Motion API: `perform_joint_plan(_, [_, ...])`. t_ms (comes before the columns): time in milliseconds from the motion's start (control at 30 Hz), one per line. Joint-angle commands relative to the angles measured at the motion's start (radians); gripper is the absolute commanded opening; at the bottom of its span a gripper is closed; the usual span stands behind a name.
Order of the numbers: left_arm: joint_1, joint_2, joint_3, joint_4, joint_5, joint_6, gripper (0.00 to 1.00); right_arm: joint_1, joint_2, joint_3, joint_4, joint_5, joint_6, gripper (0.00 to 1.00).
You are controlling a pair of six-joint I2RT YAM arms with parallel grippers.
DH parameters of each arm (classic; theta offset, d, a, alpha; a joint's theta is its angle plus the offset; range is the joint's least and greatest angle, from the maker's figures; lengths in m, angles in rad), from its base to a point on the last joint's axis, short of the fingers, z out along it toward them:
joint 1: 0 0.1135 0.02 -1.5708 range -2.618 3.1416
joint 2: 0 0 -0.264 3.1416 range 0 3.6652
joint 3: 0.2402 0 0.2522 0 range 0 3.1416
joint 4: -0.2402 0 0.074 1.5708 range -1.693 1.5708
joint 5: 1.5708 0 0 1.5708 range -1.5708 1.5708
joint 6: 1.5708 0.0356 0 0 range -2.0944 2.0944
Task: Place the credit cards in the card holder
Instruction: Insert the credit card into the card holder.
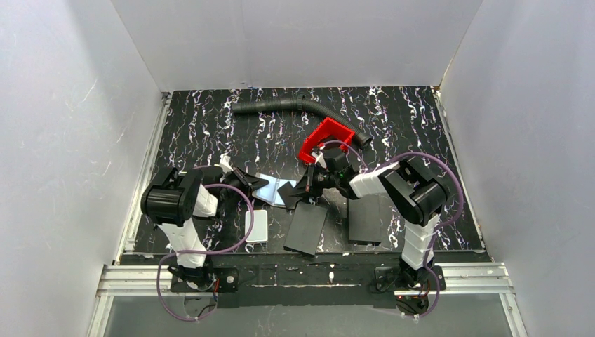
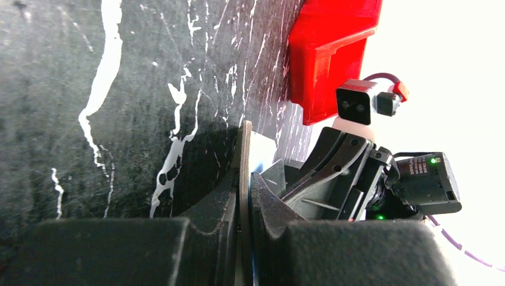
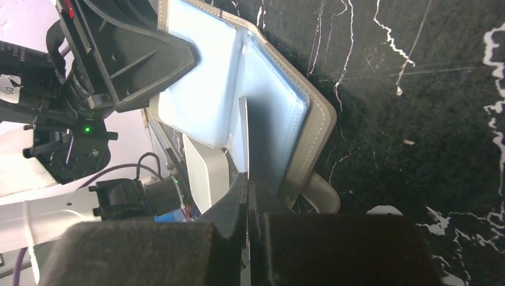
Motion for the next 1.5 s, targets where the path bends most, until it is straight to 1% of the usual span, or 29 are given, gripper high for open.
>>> perform_joint_plan(0, [0.013, 0.03, -0.019, 0.091, 0.015, -0.033, 0.0, -0.004, -0.033, 0.04, -0.089, 0.039, -0.069, 0.01])
perform_joint_plan(133, [0.014, 0.043, -0.029, 0.119, 0.012, -0.045, 0.0, -0.001, -0.008, 0.055, -0.042, 0.01, -0.043, 0.01])
perform_joint_plan(300, [0.014, 0.034, -0.033, 0.12, 0.007, -0.044, 0.0, -0.001, -0.014, 0.067, -0.064, 0.016, -0.06, 0.01])
perform_joint_plan(533, [0.014, 0.049, -0.035, 0.134, 0.009, -0.051, 0.0, 0.007, 0.022, 0.049, 0.11, -0.054, 0.043, 0.01])
perform_joint_plan(667, [0.015, 0.055, -0.04, 0.14, 0.005, -0.053, 0.0, 0.013, 0.035, 0.056, 0.114, -0.055, 0.048, 0.01])
perform_joint_plan(933, [0.019, 0.096, -0.047, 0.187, 0.002, -0.076, 0.0, 0.013, 0.034, 0.036, 0.225, -0.087, 0.111, 0.01])
perform_joint_plan(1000, [0.019, 0.099, -0.047, 0.193, 0.001, -0.079, 0.0, 0.013, 0.035, 0.035, 0.203, -0.078, 0.105, 0.01])
perform_joint_plan(1133, [0.02, 0.095, -0.051, 0.192, 0.003, -0.078, 0.0, 0.013, 0.027, 0.063, -0.003, -0.003, -0.018, 0.01])
perform_joint_plan(1167, [0.02, 0.095, -0.052, 0.193, 0.003, -0.077, 0.0, 0.013, 0.026, 0.066, -0.024, 0.004, -0.028, 0.01])
perform_joint_plan(1267, [0.021, 0.099, -0.055, 0.196, 0.005, -0.077, 0.0, 0.014, 0.043, 0.061, 0.032, -0.023, 0.01, 0.01])
perform_joint_plan(1467, [0.022, 0.105, -0.056, 0.216, 0.007, -0.091, 0.0, 0.015, 0.088, 0.017, 0.319, -0.087, 0.16, 0.01])
